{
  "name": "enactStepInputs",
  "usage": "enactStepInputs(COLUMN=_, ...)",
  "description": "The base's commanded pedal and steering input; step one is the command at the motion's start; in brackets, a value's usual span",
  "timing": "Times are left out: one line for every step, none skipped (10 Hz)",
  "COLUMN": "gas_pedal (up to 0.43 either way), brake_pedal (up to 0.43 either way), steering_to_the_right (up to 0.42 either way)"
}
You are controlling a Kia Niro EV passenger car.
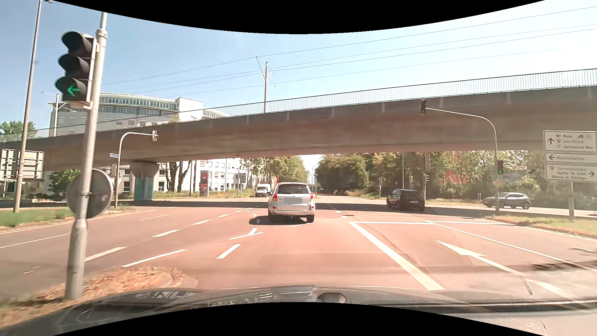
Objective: Follow the waypoints while adhering to traffic rules and regulations
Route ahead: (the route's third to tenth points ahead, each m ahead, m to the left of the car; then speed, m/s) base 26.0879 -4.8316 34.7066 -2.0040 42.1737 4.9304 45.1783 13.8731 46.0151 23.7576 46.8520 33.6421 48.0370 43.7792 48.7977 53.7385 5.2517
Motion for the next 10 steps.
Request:
enactStepInputs(gas_pedal=0.220, brake_pedal=0.000, steering_to_the_right=-0.003)
enactStepInputs(gas_pedal=0.220, brake_pedal=0.000, steering_to_the_right=-0.003)
enactStepInputs(gas_pedal=0.220, brake_pedal=0.000, steering_to_the_right=-0.003)
enactStepInputs(gas_pedal=0.220, brake_pedal=0.000, steering_to_the_right=-0.004)
enactStepInputs(gas_pedal=0.197, brake_pedal=0.000, steering_to_the_right=-0.004)
enactStepInputs(gas_pedal=0.189, brake_pedal=0.000, steering_to_the_right=-0.005)
enactStepInputs(gas_pedal=0.189, brake_pedal=0.000, steering_to_the_right=-0.010)
enactStepInputs(gas_pedal=0.177, brake_pedal=0.000, steering_to_the_right=-0.018)
enactStepInputs(gas_pedal=0.177, brake_pedal=0.000, steering_to_the_right=-0.026)
enactStepInputs(gas_pedal=0.177, brake_pedal=0.000, steering_to_the_right=-0.033)
